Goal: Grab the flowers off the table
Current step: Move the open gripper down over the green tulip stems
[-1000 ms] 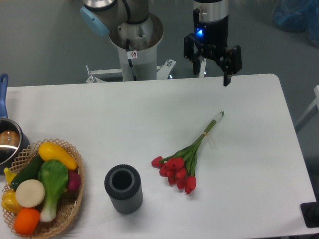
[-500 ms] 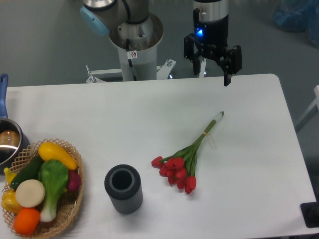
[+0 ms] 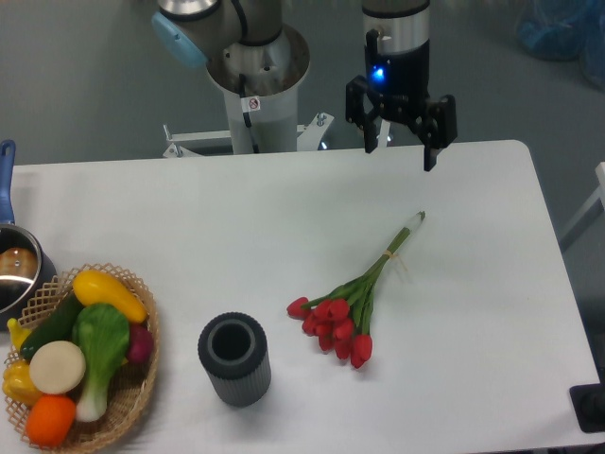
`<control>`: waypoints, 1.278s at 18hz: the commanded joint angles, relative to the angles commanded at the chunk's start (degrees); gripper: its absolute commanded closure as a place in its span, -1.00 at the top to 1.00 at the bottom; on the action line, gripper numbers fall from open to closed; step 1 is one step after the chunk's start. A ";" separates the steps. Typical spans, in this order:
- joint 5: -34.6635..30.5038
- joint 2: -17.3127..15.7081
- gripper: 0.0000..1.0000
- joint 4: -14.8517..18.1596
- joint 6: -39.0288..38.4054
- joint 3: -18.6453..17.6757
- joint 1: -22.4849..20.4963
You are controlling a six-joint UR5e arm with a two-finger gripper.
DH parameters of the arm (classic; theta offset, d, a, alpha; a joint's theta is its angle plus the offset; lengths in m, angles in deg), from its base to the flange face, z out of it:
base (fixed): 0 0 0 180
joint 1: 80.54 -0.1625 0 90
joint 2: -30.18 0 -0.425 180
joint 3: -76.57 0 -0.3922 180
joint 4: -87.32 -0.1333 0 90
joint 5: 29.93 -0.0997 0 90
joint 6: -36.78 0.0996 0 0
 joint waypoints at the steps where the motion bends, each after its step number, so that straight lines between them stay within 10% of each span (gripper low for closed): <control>1: 0.00 0.44 1.00 -0.09 0.17 -0.96 0.09; 23: -0.18 22.15 1.00 -8.44 4.03 -1.50 -0.18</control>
